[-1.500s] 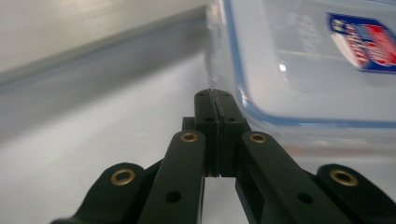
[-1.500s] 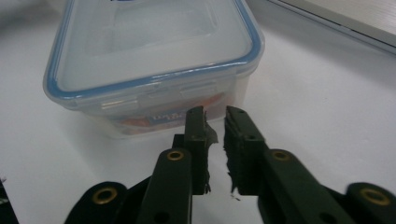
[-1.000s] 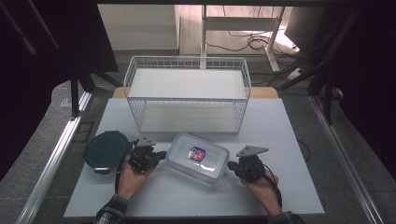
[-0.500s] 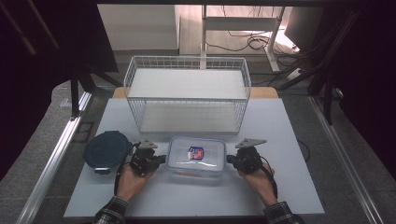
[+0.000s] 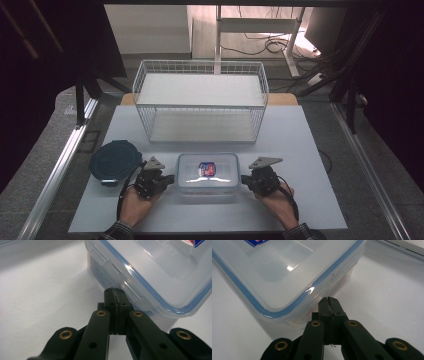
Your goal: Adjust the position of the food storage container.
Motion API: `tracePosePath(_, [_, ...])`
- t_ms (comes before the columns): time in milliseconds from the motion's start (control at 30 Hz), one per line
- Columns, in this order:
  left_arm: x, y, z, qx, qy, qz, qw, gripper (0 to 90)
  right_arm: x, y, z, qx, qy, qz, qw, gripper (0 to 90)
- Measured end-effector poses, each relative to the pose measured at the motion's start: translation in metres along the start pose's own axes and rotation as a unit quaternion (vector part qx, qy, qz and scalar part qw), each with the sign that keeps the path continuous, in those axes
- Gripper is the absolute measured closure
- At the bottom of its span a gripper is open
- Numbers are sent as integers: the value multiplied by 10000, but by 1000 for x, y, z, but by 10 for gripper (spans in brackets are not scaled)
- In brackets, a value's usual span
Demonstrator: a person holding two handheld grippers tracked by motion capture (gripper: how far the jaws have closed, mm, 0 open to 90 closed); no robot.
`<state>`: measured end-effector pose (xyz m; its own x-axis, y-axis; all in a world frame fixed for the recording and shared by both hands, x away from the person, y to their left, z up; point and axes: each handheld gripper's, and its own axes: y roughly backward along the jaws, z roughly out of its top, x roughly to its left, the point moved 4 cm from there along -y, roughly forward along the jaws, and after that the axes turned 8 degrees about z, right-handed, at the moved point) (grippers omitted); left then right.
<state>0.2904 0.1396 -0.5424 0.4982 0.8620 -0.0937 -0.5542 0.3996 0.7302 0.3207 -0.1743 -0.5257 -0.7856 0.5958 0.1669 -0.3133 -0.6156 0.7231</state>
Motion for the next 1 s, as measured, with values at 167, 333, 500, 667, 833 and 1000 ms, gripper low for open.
tracePosePath(167, [1,1,0,36,50,-109,9999,899,5,3,-3,73,147,-20,9999,892])
tracePosePath(333, [4,11,-3,-72,80,0,9999,780,4,10,-4,-39,182,-67,9998,858])
tracePosePath(500, [5,26,-11,-318,36,-31,9995,522,-2,25,-8,-296,205,-48,9993,645])
tracePosePath(667, [4,32,-18,-509,-58,-217,9985,279,-1,28,-12,-376,260,-25,9990,328])
tracePosePath(833, [3,34,-23,-572,-122,-262,9979,75,1,26,-20,-351,452,-107,9983,79])
tracePosePath(1000, [1,32,-23,-639,-217,-264,9974,46,3,26,-20,-433,450,-75,9980,43])
